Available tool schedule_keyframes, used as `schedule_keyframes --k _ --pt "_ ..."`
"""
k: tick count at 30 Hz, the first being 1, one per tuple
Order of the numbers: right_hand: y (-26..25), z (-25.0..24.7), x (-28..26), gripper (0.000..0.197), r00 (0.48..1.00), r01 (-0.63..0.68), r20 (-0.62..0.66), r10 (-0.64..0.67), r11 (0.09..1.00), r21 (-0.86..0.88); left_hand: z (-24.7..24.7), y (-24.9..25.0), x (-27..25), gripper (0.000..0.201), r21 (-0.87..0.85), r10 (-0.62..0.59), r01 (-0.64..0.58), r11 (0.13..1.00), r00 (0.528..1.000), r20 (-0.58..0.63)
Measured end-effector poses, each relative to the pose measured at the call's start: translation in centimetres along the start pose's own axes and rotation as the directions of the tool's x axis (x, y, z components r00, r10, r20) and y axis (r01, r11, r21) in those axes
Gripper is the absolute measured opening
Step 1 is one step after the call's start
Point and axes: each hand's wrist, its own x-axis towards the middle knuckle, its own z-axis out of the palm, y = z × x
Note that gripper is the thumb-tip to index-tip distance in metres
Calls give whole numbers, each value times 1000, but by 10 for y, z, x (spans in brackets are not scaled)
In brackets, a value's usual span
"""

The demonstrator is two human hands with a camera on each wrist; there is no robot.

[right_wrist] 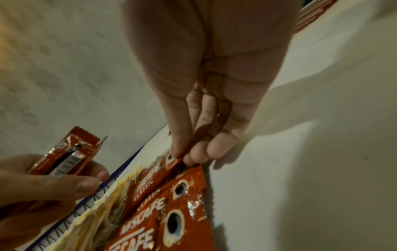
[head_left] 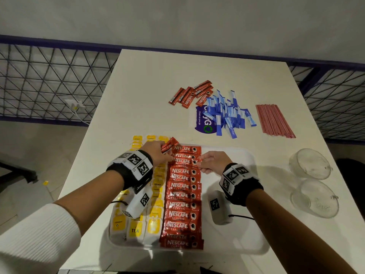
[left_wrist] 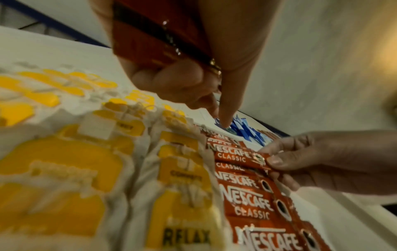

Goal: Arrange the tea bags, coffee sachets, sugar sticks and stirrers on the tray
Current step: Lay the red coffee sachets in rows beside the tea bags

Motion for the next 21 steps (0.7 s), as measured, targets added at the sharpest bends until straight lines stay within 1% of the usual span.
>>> schedule_keyframes --k 3,8,10,13,16,21 --pt "1 -1 0 16 1000 12 -2 -12 1000 -20 3 7 6 28 147 35 -38 988 999 24" --pt "3 -2 -4 17 1000 -5 25 5 1000 -17 2 14 14 32 268 40 -55 962 997 62" --pt "2 -2 -5 18 1000 -5 28 6 1000 -23 3 16 15 33 297 38 -61 953 996 83" --pt "1 0 -4 14 1000 -3 3 3 999 -51 5 16 16 33 327 55 -86 941 993 104" --pt "1 1 -1 16 1000 -8 -13 7 999 -52 6 16 17 35 378 77 -113 919 991 109" --pt "4 2 5 19 999 -25 -31 20 988 -152 7 16 19 36 406 68 -102 908 993 97"
